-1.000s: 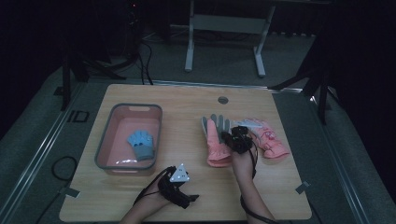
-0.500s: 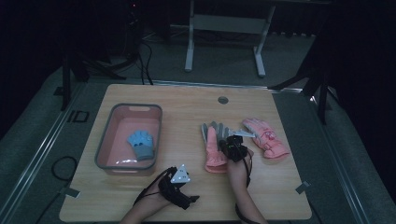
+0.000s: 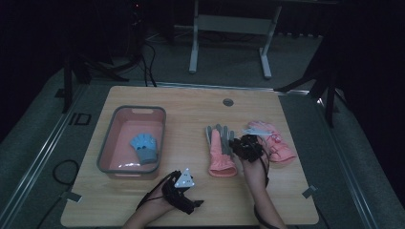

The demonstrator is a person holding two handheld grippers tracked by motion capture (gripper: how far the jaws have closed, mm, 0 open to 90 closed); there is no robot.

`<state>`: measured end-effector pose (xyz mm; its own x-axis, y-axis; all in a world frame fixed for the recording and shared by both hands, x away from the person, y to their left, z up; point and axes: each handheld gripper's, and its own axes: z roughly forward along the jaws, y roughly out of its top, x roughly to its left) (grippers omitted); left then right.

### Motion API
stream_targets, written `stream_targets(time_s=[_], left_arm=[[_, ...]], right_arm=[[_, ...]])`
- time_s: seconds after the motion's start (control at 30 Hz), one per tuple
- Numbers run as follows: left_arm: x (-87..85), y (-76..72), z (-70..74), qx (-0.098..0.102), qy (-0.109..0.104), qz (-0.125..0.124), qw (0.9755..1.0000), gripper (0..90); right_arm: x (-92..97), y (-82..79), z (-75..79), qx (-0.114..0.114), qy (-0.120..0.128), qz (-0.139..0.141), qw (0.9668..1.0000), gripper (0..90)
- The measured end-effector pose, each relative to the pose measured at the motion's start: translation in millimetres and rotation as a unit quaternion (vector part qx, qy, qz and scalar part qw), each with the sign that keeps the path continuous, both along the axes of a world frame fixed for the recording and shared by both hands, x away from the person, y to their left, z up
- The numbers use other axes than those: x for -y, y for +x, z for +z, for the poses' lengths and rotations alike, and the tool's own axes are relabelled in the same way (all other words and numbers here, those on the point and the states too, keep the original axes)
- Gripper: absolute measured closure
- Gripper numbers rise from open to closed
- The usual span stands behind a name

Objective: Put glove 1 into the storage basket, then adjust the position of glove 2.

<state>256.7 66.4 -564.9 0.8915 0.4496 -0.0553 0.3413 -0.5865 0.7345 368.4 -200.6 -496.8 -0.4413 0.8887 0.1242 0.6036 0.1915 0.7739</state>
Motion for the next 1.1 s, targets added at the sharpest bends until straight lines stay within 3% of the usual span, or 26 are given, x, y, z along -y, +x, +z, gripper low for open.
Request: stream_targets(time_s=[0.2, 0.33, 0.4, 0.53, 0.63, 0.77, 0.83, 0.9, 1.0, 1.03, 1.07, 1.1], left_arm=[[0.7, 0.3, 0.0, -0.002, -0.001, 0.003, 1.0, 7.6], [0.6, 0.2, 0.0, -0.002, -0.001, 0.002, 1.0, 7.6], [0.7, 0.2, 0.0, -0.002, -0.001, 0.003, 1.0, 7.6], [0.7, 0.3, 0.0, -0.002, 0.0, 0.004, 1.0, 7.6], [0.7, 0.3, 0.1, -0.006, -0.003, -0.003, 1.0, 7.6], [0.7, 0.4, 0.0, -0.007, -0.006, 0.0, 1.0, 7.6], [0.6, 0.8, 0.1, -0.008, -0.005, 0.001, 1.0, 7.6], [0.5, 1.0, 0.0, -0.008, -0.004, 0.002, 1.0, 7.6], [0.6, 0.7, 0.0, -0.007, -0.005, 0.002, 1.0, 7.6], [0.6, 0.7, 0.0, -0.007, -0.005, 0.002, 1.0, 7.6], [0.6, 0.7, 0.0, -0.008, -0.004, 0.002, 1.0, 7.6], [0.7, 0.7, -0.1, -0.008, -0.003, 0.003, 1.0, 7.6]], right_arm=[[48.3, 7.2, 32.5, 0.041, -0.027, 0.014, 0.9987, 67.3], [84.2, 17.4, 39.1, 0.052, -0.044, 0.033, 0.9971, 64.7], [102.1, 24.1, 37.6, 0.051, -0.063, 0.037, 0.996, 64.3], [134.9, 36.9, 30.3, 0.039, -0.072, 0.049, 0.9954, 63.1], [154.2, 47.2, 19.5, 0.013, -0.066, 0.054, 0.9963, 62.0], [168.6, 59.6, -4.8, -0.036, -0.064, 0.057, 0.9956, 59.3], [170.3, 63.9, -15.4, -0.047, -0.058, 0.057, 0.9955, 55.8], [168.2, 67.9, -26.7, -0.054, -0.076, 0.057, 0.994, 56.8], [167.9, 69.8, -34.6, -0.066, -0.056, 0.058, 0.9945, 74.3], [167.9, 69.8, -34.6, -0.066, -0.056, 0.058, 0.9945, 74.3], [166.3, 68.6, -34.8, -0.066, -0.059, 0.06, 0.9943, 81.0], [160.4, 65.4, -33.8, -0.06, -0.079, 0.054, 0.9936, 87.2]])
